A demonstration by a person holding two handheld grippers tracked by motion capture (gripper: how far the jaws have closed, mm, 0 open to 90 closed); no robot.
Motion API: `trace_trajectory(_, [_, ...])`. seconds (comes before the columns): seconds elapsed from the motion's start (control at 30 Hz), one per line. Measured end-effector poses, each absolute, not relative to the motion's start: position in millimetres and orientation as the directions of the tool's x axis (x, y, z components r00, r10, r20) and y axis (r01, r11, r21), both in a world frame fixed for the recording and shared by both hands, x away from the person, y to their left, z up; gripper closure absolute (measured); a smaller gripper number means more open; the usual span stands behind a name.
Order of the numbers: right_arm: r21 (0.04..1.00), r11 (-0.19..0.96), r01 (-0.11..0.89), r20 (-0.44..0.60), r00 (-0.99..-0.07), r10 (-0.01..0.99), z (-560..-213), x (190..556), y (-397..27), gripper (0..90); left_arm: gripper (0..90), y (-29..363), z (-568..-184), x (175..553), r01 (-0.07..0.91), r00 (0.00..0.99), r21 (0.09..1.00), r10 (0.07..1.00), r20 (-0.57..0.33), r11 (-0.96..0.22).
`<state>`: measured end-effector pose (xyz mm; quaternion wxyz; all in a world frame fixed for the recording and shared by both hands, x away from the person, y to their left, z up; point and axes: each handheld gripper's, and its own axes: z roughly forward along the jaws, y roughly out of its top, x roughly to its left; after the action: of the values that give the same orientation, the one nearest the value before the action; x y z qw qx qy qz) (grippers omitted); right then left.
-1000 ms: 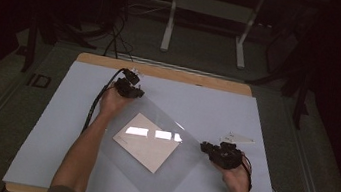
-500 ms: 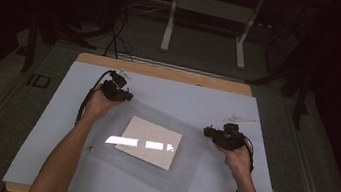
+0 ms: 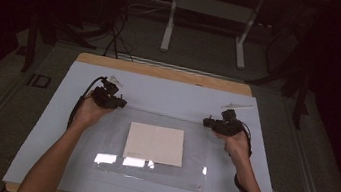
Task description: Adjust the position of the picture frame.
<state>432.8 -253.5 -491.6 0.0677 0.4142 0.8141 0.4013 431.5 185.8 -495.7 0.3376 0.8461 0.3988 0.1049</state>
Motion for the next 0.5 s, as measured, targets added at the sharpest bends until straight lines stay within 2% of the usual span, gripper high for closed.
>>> trace_trajectory(0.5, [0.676, 0.361, 0.643, 0.216, -0.641, 0.737, -506, 449, -236, 82.9, 86.1, 194, -503, 421, 0.624, 0.647, 0.627, 0.758, -0.080, -0.466])
